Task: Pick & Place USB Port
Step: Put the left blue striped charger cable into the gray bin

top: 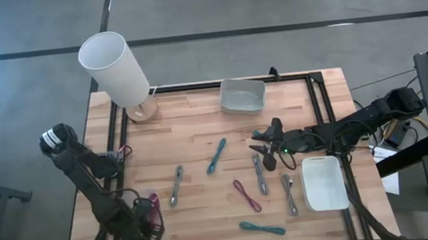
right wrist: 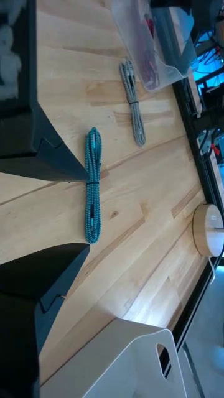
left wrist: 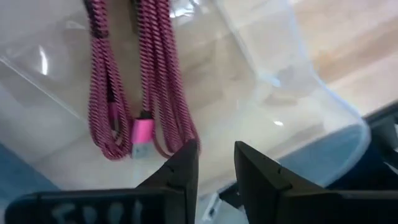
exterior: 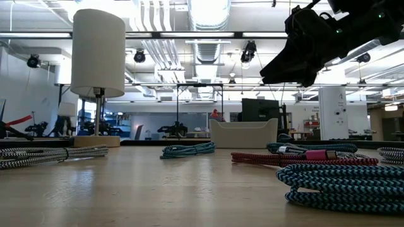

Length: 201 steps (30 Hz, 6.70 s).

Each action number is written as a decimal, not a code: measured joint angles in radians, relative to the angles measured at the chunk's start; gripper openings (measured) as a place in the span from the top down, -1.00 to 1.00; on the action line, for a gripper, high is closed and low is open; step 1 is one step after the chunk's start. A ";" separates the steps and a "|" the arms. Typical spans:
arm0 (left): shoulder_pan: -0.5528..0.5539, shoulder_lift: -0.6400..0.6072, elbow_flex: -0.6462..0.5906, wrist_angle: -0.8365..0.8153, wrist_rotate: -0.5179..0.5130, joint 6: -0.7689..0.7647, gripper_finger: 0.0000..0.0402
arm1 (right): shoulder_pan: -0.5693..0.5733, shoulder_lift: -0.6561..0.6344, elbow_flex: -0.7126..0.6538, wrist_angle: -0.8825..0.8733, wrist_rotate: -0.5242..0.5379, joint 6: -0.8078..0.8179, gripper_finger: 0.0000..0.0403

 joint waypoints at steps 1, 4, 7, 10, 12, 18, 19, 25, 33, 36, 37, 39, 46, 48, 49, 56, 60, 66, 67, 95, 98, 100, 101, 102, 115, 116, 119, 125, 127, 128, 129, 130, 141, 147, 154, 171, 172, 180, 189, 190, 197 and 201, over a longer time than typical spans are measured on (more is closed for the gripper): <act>0.000 -0.006 0.006 -0.002 -0.002 0.003 0.54 | 0.000 0.000 0.000 0.000 0.000 0.000 0.16; 0.002 -0.031 0.028 -0.006 -0.042 0.032 0.54 | 0.000 0.000 0.000 0.000 0.000 0.000 0.16; 0.004 -0.062 0.048 -0.034 -0.139 0.078 0.54 | 0.000 0.000 0.000 0.000 0.000 0.001 0.16; 0.006 -0.100 0.063 -0.067 -0.256 0.106 0.54 | 0.000 0.000 0.000 0.000 -0.001 0.001 0.16; 0.006 -0.126 0.067 -0.082 -0.351 0.134 0.54 | 0.000 0.000 0.000 0.000 -0.001 0.013 0.16; 0.015 -0.193 0.065 -0.088 -0.635 0.315 0.54 | 0.000 0.000 0.000 0.001 -0.001 0.067 0.16; 0.020 -0.200 0.064 -0.088 -0.664 0.354 0.54 | 0.000 0.000 0.000 0.001 -0.001 0.072 0.16; 0.075 -0.216 0.062 -0.088 -0.711 0.639 0.54 | 0.001 0.000 0.000 0.001 -0.004 0.129 0.17; 0.197 -0.182 0.057 -0.088 -0.711 1.018 0.54 | 0.066 0.000 0.000 0.005 -0.028 0.132 0.18; 0.258 -0.174 0.057 -0.088 -0.697 1.078 0.54 | 0.093 0.000 0.000 0.006 -0.025 0.132 0.21; 0.278 -0.173 0.057 -0.088 -0.697 1.101 0.54 | 0.100 0.000 0.000 0.007 -0.022 0.132 0.23; 0.320 -0.170 0.057 -0.088 -0.694 1.154 0.54 | 0.108 0.000 0.000 0.010 -0.020 0.132 0.25; 0.488 -0.145 0.057 -0.074 -0.561 1.360 0.42 | 0.112 0.000 0.000 0.006 -0.021 0.117 0.26; 0.533 -0.133 0.057 -0.061 -0.539 1.428 0.35 | 0.112 0.000 0.000 -0.002 -0.027 0.100 0.23; 0.554 -0.126 0.057 -0.054 -0.533 1.457 0.31 | 0.112 0.000 0.000 -0.005 -0.028 0.097 0.21; 0.689 -0.047 0.057 0.089 -0.516 1.516 0.11 | 0.111 0.000 0.006 -0.001 -0.027 0.089 0.09; 0.739 0.057 0.057 0.183 -0.515 1.546 0.07 | 0.110 0.000 0.007 -0.001 -0.020 0.079 0.07; 0.794 0.228 0.059 0.398 -0.458 1.543 0.06 | 0.109 0.000 0.007 0.000 -0.019 0.079 0.07; 0.802 0.255 0.061 0.432 -0.438 1.545 0.06 | 0.109 0.000 0.007 0.000 -0.018 0.079 0.07; 0.855 0.374 0.069 0.572 -0.434 1.658 0.86 | 0.100 0.000 0.007 0.038 -0.019 -0.091 0.07; 0.855 0.310 0.073 0.585 -0.451 1.692 0.83 | 0.074 0.000 0.008 0.096 -0.031 -0.151 0.07; 0.855 0.265 0.073 0.579 -0.468 1.722 0.85 | 0.044 0.000 0.018 0.128 -0.074 -0.201 0.07; 0.855 0.241 0.073 0.580 -0.482 1.740 0.86 | 0.025 0.000 0.026 0.136 -0.107 -0.215 0.07; 0.855 0.215 0.073 0.579 -0.499 1.761 0.88 | 0.003 0.000 0.035 0.137 -0.139 -0.221 0.07; 0.855 -0.032 0.017 0.722 -0.554 2.047 0.88 | -0.128 0.000 0.053 0.187 -0.270 -0.236 0.07; 0.855 -0.034 0.004 0.768 -0.513 2.078 0.88 | -0.131 0.000 0.053 0.221 -0.287 -0.244 0.07; 0.855 -0.030 -0.044 0.946 -0.384 2.155 0.87 | -0.139 0.000 0.053 0.300 -0.353 -0.251 0.07; 0.855 -0.026 -0.114 1.176 -0.309 2.223 0.87 | -0.141 0.000 0.053 0.320 -0.358 -0.243 0.07; 0.857 -0.026 -0.125 1.195 -0.309 2.224 0.87 | -0.140 0.000 0.053 0.337 -0.361 -0.250 0.07; 0.857 -0.026 -0.126 1.196 -0.308 2.224 0.87 | -0.140 0.000 0.053 0.350 -0.362 -0.259 0.07; 0.859 -0.026 -0.128 1.198 -0.303 2.224 0.87 | -0.140 0.000 0.053 0.371 -0.364 -0.269 0.07; 0.859 -0.026 -0.130 1.203 -0.302 2.224 0.86 | -0.140 0.000 0.053 0.396 -0.368 -0.280 0.07; 0.862 -0.024 -0.138 1.205 -0.299 2.229 0.86 | -0.140 0.183 0.185 0.424 -0.379 -0.335 0.07; 0.863 -0.024 -0.152 1.210 -0.298 2.227 0.87 | -0.140 0.230 0.259 0.419 -0.382 -0.370 0.07; 0.863 -0.024 -0.173 1.215 -0.315 2.227 0.87 | -0.140 0.184 0.244 0.379 -0.394 -0.362 0.11; 0.862 -0.014 -0.174 1.289 -0.317 2.248 0.83 | -0.140 0.182 0.243 0.349 -0.394 -0.389 0.78; 0.862 -0.013 -0.174 1.290 -0.317 2.248 0.83 | -0.140 0.182 0.243 0.349 -0.394 -0.392 0.80; 0.862 -0.013 -0.174 1.286 -0.318 2.247 0.82 | -0.140 0.182 0.243 0.347 -0.393 -0.382 0.94; 0.863 -0.011 -0.174 1.238 -0.317 2.247 0.76 | -0.140 0.182 0.243 0.266 -0.386 -0.302 0.95; 0.863 -0.009 -0.174 1.232 -0.317 2.246 0.73 | -0.140 0.182 0.243 0.261 -0.385 -0.294 0.95; 0.863 0.010 -0.174 1.219 -0.320 2.246 0.40 | -0.140 0.182 0.243 0.258 -0.383 -0.282 0.95; 0.863 0.012 -0.174 1.220 -0.340 2.247 0.24 | -0.140 0.182 0.243 0.193 -0.383 -0.259 0.94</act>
